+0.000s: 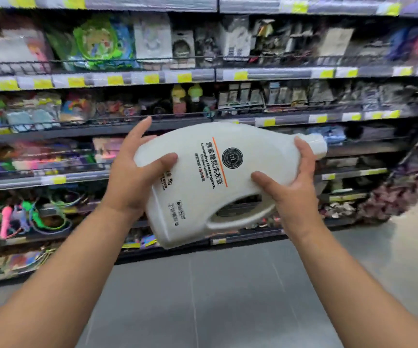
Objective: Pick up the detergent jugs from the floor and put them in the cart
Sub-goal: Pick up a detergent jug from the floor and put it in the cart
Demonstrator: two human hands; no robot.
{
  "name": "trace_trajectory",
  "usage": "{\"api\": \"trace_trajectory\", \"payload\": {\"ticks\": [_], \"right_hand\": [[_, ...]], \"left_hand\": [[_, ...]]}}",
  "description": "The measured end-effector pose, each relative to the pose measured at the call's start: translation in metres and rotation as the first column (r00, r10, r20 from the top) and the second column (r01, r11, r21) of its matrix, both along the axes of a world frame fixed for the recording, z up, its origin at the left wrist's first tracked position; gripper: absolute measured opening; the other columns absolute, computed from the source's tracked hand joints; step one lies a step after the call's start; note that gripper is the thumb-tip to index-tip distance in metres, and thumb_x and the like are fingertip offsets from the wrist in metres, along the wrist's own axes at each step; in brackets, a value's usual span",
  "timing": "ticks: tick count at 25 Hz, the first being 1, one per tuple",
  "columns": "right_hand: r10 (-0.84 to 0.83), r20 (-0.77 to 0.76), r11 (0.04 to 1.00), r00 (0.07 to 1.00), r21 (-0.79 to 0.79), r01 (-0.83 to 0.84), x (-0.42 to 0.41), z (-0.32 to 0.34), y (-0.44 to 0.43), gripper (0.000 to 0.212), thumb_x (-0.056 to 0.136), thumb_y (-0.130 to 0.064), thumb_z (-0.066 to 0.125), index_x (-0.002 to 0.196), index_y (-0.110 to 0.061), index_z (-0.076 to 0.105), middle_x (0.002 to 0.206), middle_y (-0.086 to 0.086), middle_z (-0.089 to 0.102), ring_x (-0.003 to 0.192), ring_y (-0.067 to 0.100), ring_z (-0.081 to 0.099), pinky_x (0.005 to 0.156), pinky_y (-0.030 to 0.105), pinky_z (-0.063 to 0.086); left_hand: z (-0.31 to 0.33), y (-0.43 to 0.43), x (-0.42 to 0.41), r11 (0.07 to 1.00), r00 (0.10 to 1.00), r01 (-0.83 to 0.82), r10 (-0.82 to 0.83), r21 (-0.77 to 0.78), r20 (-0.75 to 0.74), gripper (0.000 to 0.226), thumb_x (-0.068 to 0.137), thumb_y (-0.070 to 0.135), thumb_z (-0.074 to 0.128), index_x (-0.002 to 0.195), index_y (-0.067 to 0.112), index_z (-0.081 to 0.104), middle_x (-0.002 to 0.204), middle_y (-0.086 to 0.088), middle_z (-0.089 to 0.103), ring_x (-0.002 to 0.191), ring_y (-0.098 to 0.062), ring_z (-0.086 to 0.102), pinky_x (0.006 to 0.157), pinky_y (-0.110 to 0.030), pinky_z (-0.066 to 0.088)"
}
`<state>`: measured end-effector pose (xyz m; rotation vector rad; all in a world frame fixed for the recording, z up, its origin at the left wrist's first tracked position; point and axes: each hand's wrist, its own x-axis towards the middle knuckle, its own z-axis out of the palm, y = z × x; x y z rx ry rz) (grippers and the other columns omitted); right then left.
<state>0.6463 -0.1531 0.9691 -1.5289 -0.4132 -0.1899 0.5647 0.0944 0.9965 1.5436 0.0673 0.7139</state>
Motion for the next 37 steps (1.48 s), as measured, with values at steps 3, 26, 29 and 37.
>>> {"api": "trace_trajectory", "payload": {"ticks": [3, 26, 29, 37], "right_hand": [[-0.211, -0.022, 0.977, 0.977, 0.008, 0.211, 0.007, 0.001, -0.115, 0.098, 0.051, -0.054, 0.085, 0.133, -0.056, 0.032, 0.139, -0.008, 0.042, 0.124, 0.015, 0.048, 0.106, 0.043, 0.044], [-0.941, -0.293, 0.165, 0.170, 0.044, 0.985, 0.058, -0.087, -0.619, 0.087, 0.051, -0.048, 0.084, 0.124, -0.062, 0.037, 0.137, -0.005, 0.050, 0.123, 0.013, 0.053, 0.105, 0.042, 0.045], [-0.935, -0.337, 0.111, 0.114, 0.029, 0.993, 0.070, -0.103, -0.675, 0.086, 0.051, -0.047, 0.084, 0.121, -0.065, 0.038, 0.136, -0.007, 0.049, 0.122, 0.014, 0.053, 0.104, 0.041, 0.045], [-0.896, -0.434, 0.082, 0.095, 0.049, 0.995, 0.108, -0.150, -0.858, 0.094, 0.062, -0.024, 0.089, 0.137, -0.043, 0.035, 0.134, -0.006, 0.051, 0.114, -0.001, 0.055, 0.094, 0.019, 0.048]], "left_hand": [[0.006, -0.103, 0.054, 0.981, 0.981, 0.195, -0.195, 0.000, -0.015, 0.076, 0.062, 0.030, 0.083, 0.130, 0.043, 0.052, 0.122, 0.003, 0.058, 0.099, -0.011, 0.068, 0.075, -0.025, 0.056], [-0.087, -0.762, 0.377, 0.189, 0.152, 0.976, -0.947, -0.110, -0.284, 0.075, 0.058, 0.030, 0.082, 0.127, 0.040, 0.051, 0.123, -0.002, 0.058, 0.106, -0.021, 0.064, 0.083, -0.034, 0.056], [-0.106, -0.832, 0.397, 0.158, 0.105, 0.979, -0.932, -0.128, -0.348, 0.077, 0.054, 0.037, 0.081, 0.126, 0.043, 0.053, 0.120, 0.003, 0.059, 0.108, -0.023, 0.064, 0.090, -0.046, 0.054], [-0.140, -1.022, 0.428, 0.157, 0.083, 0.980, -0.878, -0.121, -0.471, 0.049, 0.065, 0.020, 0.075, 0.110, 0.035, 0.063, 0.125, -0.003, 0.058, 0.111, -0.032, 0.062, 0.089, -0.048, 0.055]]}}
